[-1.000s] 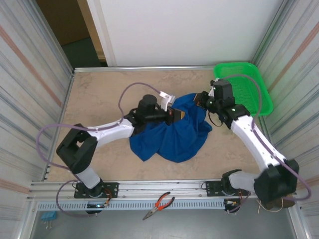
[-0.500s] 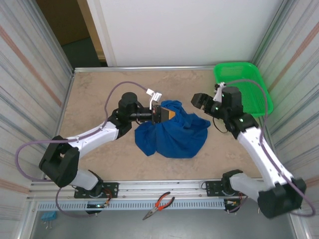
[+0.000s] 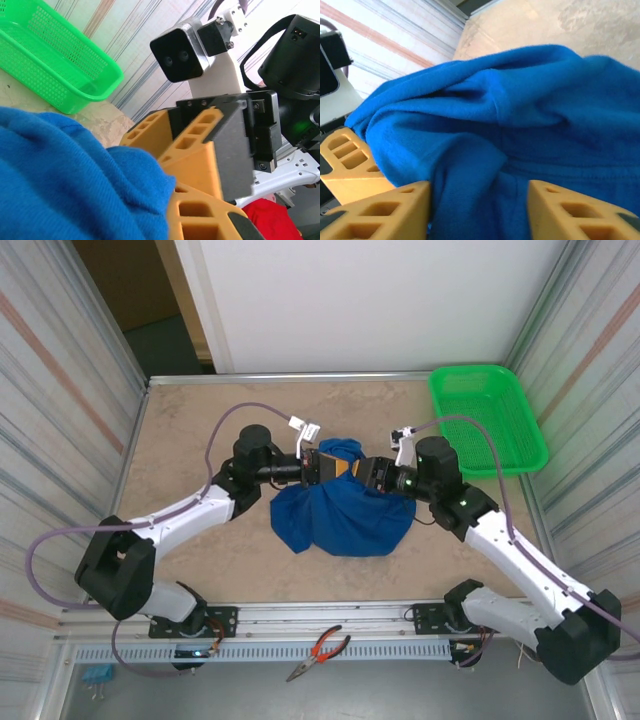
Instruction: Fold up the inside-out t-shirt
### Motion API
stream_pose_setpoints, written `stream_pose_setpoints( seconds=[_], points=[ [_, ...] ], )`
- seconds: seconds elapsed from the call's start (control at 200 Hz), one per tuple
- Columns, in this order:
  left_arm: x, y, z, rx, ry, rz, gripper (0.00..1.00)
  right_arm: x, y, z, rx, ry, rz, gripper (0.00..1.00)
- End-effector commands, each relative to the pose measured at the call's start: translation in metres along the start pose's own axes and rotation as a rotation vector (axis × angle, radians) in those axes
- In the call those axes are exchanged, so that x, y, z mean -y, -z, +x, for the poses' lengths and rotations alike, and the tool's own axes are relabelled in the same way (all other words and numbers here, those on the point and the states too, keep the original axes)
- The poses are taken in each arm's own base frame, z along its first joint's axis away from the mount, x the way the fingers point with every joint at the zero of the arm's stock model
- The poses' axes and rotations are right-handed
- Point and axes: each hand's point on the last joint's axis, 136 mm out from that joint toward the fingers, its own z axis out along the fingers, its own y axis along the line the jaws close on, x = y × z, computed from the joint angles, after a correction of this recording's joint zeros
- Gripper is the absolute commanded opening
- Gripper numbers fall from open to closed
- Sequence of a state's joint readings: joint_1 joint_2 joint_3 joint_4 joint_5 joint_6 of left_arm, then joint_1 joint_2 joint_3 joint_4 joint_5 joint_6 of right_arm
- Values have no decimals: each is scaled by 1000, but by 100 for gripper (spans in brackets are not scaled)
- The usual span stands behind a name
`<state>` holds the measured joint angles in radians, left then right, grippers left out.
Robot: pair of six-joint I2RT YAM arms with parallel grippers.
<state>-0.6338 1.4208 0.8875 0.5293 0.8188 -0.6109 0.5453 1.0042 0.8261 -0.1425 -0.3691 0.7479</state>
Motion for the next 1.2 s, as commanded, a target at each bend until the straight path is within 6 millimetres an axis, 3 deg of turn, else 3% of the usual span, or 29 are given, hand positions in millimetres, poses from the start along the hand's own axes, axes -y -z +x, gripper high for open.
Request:
stream_pose_setpoints(
  seconds=[0.0, 0.015, 0.13, 0.23, 0.321, 0.486, 0.631, 0.701, 0.827, 0.997, 1.082, 1.197],
  points=[
    [15, 9, -19, 63, -55, 20, 0, -6, 0, 2, -11, 11, -24, 5],
    [15, 9, -19, 66, -55, 17, 0, -6, 0, 3, -13, 11, -25, 0],
    [12, 10, -21, 71, -50, 9, 1, -9, 6, -1, -12, 28, -13, 0],
    [3, 15, -18, 76, -45, -39, 45, -26, 30, -25, 64, 60, -41, 0],
    [-5, 18, -8, 61, -41, -77, 60, -42, 46, -46, 105, 61, -91, 0],
    [-27, 16, 20, 35, 10, -126, 64, -73, 62, -71, 137, 71, -193, 0],
    [-55, 7, 48, -5, 51, -219, 57, -98, 69, -78, 138, 72, -304, 0],
    [-62, 9, 53, -11, 51, -259, 57, -100, 69, -76, 132, 76, -320, 0],
    [-54, 30, 33, 42, -45, -374, 60, -75, 62, -66, 110, 65, -234, 0],
    [-18, 61, -7, 107, -282, -550, 63, -43, 50, -43, 47, 34, -163, 0],
    [-8, 61, -17, 98, -336, -546, 64, -34, 46, -35, 27, 25, -144, 0],
    [-6, 46, -19, 28, -393, -533, 65, -30, 44, -29, 9, 12, -140, 0]
  ],
)
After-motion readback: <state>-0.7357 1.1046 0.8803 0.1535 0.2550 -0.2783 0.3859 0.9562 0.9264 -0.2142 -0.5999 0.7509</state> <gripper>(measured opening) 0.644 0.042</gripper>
